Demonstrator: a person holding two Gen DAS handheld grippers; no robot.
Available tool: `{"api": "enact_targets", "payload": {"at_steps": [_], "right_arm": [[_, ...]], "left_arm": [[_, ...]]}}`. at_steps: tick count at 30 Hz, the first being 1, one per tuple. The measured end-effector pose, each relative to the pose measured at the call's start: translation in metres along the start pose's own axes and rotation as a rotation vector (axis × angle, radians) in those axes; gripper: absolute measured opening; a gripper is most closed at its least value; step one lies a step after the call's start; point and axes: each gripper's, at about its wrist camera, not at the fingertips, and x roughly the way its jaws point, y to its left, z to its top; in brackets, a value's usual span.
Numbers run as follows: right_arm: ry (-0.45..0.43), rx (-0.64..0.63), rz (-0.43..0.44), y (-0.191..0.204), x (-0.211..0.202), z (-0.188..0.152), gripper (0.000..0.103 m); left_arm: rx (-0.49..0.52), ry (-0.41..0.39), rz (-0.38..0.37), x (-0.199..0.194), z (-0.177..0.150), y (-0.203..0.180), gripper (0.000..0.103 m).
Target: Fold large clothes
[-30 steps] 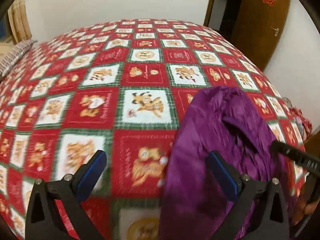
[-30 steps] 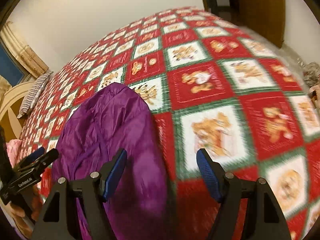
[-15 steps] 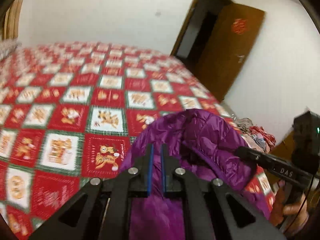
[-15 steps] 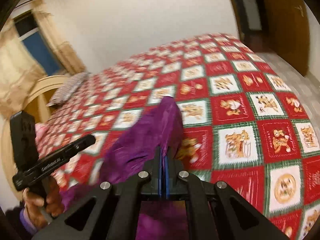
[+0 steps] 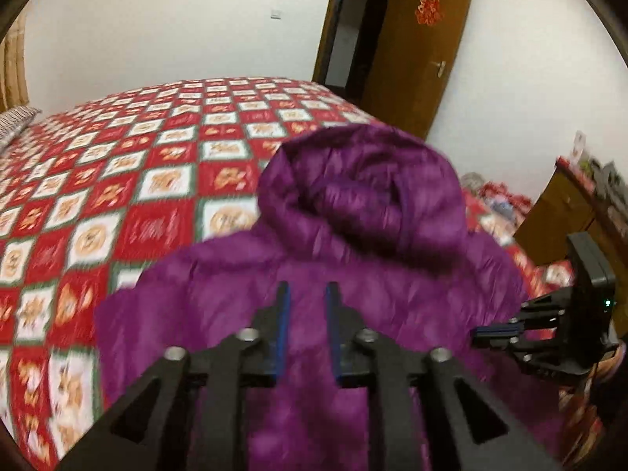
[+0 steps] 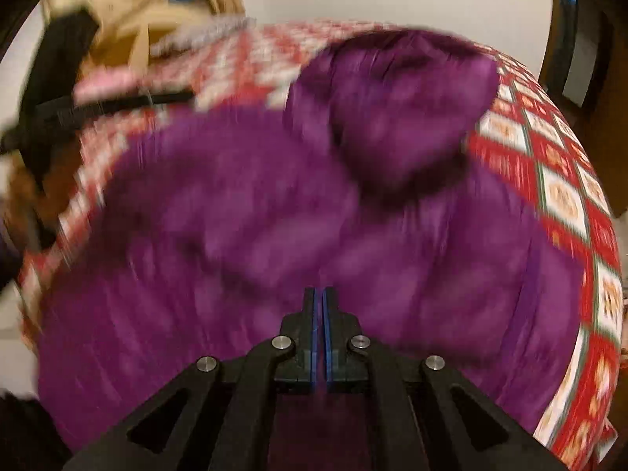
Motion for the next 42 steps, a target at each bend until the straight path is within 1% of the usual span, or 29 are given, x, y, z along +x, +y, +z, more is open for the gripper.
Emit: {"api": "enact_targets", "payload": {"at_steps": [1, 2, 3, 5, 7, 9, 10, 12, 15, 16, 17, 18, 19, 20, 21, 22, 25, 29, 30, 31, 32, 33, 34, 35, 37, 40, 42], "right_arm": [[0.002, 0.006, -0.005, 0.001, 0.0, -0.008, 0.002], [-0.003, 0.047, 0.007, -0.001, -0.005, -0.014, 0.002], [-0.015, 0.092, 0.039, -0.007, -0.01, -0.013, 0.002], [-0.07, 0.236, 0.117, -0.029, -0.025, -0.001, 0.002], [-0.143, 0.373, 0.148, -0.055, -0.034, 0.019, 0.002], [-0.224, 0.525, 0.2, -0.093, -0.034, 0.039, 0.003], [-0.24, 0.586, 0.207, -0.109, -0.027, 0.048, 0.003], [-0.239, 0.71, 0.172, -0.138, -0.01, 0.065, 0.004], [-0.226, 0.836, 0.223, -0.175, 0.023, 0.086, 0.006], [-0.233, 0.873, 0.25, -0.183, 0.031, 0.09, 0.009], [-0.243, 0.907, 0.279, -0.19, 0.039, 0.093, 0.014], [-0.253, 0.939, 0.304, -0.196, 0.045, 0.098, 0.038], [-0.267, 0.969, 0.33, -0.202, 0.052, 0.101, 0.074], [-0.287, 1.001, 0.355, -0.208, 0.056, 0.105, 0.086], [-0.313, 1.03, 0.37, -0.213, 0.06, 0.107, 0.089], [-0.314, 1.039, 0.373, -0.218, 0.064, 0.111, 0.089], [-0.288, 1.027, 0.31, -0.229, 0.073, 0.127, 0.089], [-0.204, 0.993, 0.259, -0.238, 0.094, 0.157, 0.089], [-0.187, 0.972, 0.238, -0.238, 0.1, 0.168, 0.085], [-0.18, 0.939, 0.22, -0.237, 0.104, 0.178, 0.064], [-0.169, 0.894, 0.209, -0.237, 0.109, 0.191, 0.048], [-0.143, 0.843, 0.188, -0.231, 0.113, 0.204, 0.017], [-0.124, 0.801, 0.17, -0.224, 0.114, 0.212, 0.009], [-0.132, 0.735, 0.167, -0.211, 0.108, 0.22, 0.008], [-0.166, 0.627, 0.207, -0.19, 0.098, 0.229, 0.007], [-0.216, 0.403, 0.343, -0.139, 0.066, 0.227, 0.007], [-0.201, 0.208, 0.419, -0.096, 0.047, 0.21, 0.007]], "left_arm": [[-0.006, 0.003, 0.013, -0.001, -0.006, 0.001, 0.05], [-0.023, 0.002, 0.031, -0.003, -0.014, 0.003, 0.071], [-0.04, -0.004, 0.041, -0.004, -0.019, 0.004, 0.083], [-0.093, -0.006, 0.072, -0.002, -0.03, 0.011, 0.089], [-0.168, -0.015, 0.1, 0.004, -0.04, 0.021, 0.089], [-0.234, -0.026, 0.13, 0.011, -0.05, 0.03, 0.089], [-0.248, -0.034, 0.145, 0.013, -0.057, 0.032, 0.089], [-0.242, -0.042, 0.173, 0.019, -0.063, 0.031, 0.089], [-0.228, -0.033, 0.168, 0.023, -0.063, 0.028, 0.096], [-0.224, -0.031, 0.163, 0.024, -0.064, 0.027, 0.097], [-0.223, -0.026, 0.157, 0.026, -0.064, 0.027, 0.098], [-0.225, -0.023, 0.15, 0.027, -0.065, 0.028, 0.099], [-0.231, -0.021, 0.14, 0.027, -0.066, 0.03, 0.099], [-0.237, -0.022, 0.133, 0.027, -0.066, 0.031, 0.099], [-0.243, -0.025, 0.126, 0.027, -0.066, 0.032, 0.099], [-0.248, -0.029, 0.12, 0.027, -0.067, 0.032, 0.099], [-0.263, -0.042, 0.111, 0.025, -0.068, 0.034, 0.099], [-0.274, -0.048, 0.113, 0.026, -0.069, 0.035, 0.099], [-0.273, -0.048, 0.114, 0.026, -0.069, 0.035, 0.099], [-0.272, -0.048, 0.115, 0.026, -0.069, 0.035, 0.099], [-0.272, -0.047, 0.115, 0.026, -0.069, 0.035, 0.099], [-0.274, -0.046, 0.115, 0.026, -0.068, 0.035, 0.099], [-0.275, -0.046, 0.113, 0.027, -0.069, 0.036, 0.099], [-0.278, -0.047, 0.109, 0.027, -0.069, 0.036, 0.099], [-0.286, -0.049, 0.102, 0.027, -0.069, 0.038, 0.099], [-0.289, -0.049, 0.1, 0.027, -0.069, 0.039, 0.099], [-0.29, -0.049, 0.101, 0.026, -0.069, 0.039, 0.099]]}}
